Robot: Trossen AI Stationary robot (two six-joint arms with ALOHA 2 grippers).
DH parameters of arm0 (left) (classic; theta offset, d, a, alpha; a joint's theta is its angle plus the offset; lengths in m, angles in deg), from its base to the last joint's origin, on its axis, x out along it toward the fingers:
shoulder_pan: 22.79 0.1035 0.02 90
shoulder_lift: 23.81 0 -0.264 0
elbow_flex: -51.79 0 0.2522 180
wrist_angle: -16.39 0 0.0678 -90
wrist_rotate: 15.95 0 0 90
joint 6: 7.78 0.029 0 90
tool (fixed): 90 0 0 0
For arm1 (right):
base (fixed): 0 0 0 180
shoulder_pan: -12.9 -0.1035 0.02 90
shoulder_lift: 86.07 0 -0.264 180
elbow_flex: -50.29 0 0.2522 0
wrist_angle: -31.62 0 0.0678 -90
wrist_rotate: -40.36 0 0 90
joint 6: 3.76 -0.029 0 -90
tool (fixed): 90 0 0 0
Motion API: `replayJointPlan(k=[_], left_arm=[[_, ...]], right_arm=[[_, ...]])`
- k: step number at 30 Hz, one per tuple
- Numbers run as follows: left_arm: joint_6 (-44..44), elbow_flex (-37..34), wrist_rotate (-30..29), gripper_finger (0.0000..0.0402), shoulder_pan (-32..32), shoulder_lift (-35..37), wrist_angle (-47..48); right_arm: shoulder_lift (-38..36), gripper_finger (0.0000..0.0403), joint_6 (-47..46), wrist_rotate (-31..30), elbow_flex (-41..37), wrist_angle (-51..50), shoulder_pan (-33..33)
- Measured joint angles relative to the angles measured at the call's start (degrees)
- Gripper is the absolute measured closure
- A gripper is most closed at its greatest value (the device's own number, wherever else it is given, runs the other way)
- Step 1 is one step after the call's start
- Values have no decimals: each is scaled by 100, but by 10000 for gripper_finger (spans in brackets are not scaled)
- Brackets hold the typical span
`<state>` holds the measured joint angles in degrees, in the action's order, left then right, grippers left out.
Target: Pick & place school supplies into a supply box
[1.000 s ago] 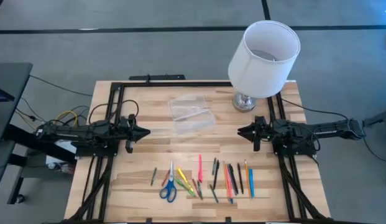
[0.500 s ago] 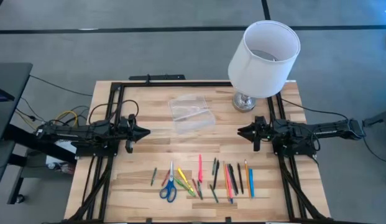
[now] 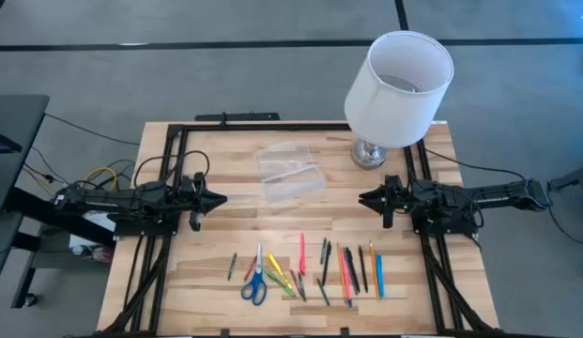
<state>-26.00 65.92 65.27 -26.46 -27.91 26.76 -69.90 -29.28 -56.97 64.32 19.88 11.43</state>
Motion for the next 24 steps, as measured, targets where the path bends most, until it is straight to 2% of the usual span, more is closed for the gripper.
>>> replayJointPlan(k=[20,24], left_arm=[[14,2,-27,378,0,0,0],[-768,0,17,378,0,0,2]], right_arm=[[-2,305,0,-2,0,0,-2],[-2,305,0,-1,0,-1,-1]])
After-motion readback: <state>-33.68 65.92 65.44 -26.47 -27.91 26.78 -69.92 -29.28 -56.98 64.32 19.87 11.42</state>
